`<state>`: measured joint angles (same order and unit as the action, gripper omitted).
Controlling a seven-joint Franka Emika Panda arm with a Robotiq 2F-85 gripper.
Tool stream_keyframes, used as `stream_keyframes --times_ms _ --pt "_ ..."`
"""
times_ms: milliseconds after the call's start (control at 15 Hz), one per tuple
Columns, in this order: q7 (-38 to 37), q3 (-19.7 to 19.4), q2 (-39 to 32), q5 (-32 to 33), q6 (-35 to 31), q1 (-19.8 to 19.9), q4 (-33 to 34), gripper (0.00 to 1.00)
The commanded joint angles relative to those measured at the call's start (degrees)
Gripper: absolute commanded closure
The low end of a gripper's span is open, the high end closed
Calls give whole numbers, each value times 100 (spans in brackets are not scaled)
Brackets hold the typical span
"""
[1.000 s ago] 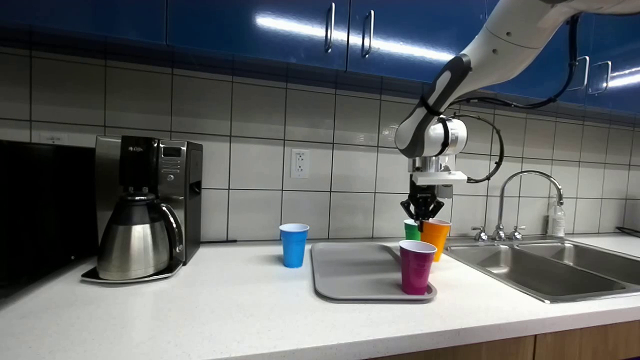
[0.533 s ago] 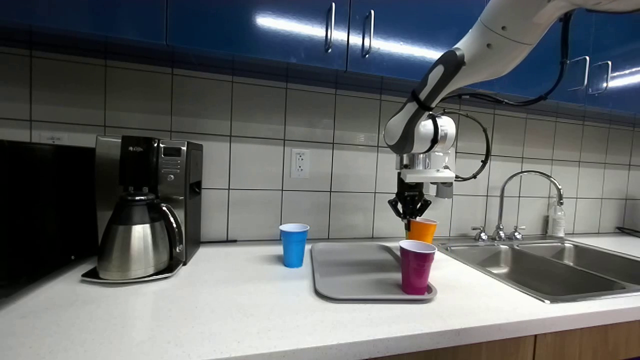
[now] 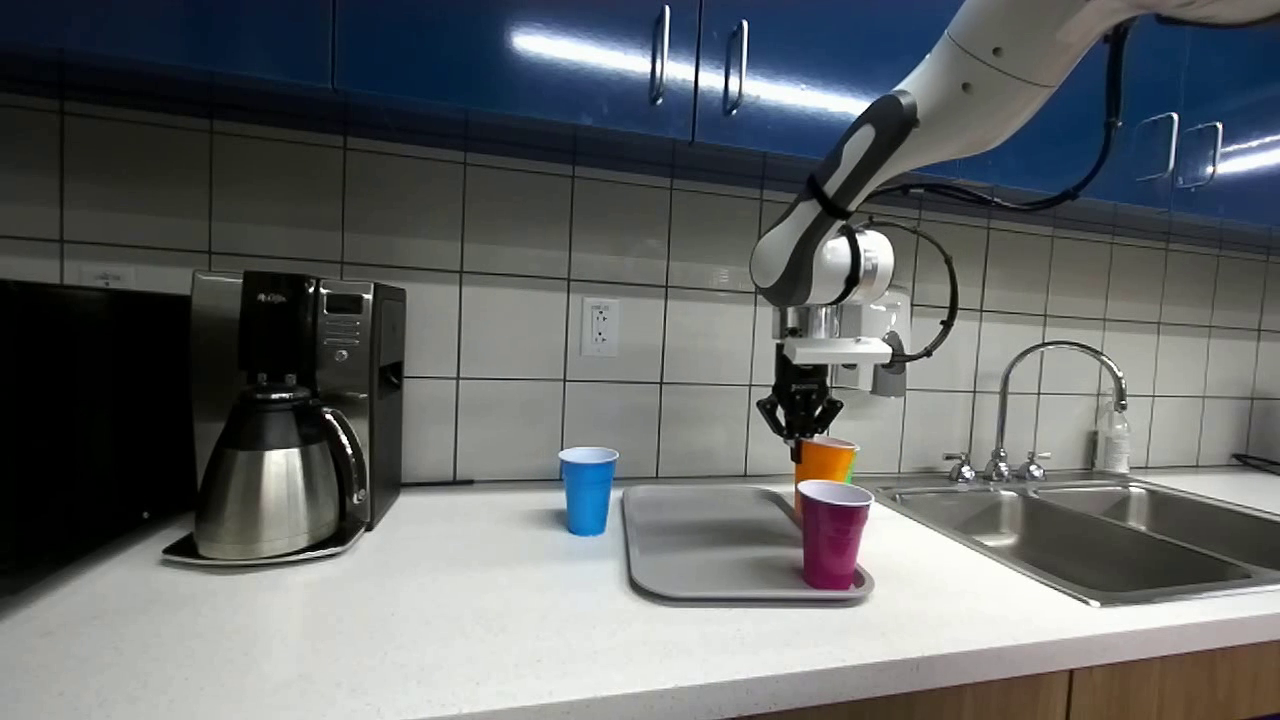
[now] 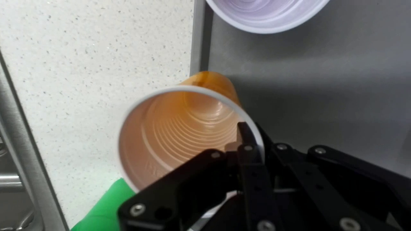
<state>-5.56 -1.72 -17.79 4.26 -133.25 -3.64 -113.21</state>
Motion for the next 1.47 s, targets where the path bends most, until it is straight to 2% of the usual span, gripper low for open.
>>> stream_keyframes --times_ms 0,1400 --pt "-61 68 52 149 199 -55 42 99" --pt "-253 45 -412 461 -260 -315 116 99"
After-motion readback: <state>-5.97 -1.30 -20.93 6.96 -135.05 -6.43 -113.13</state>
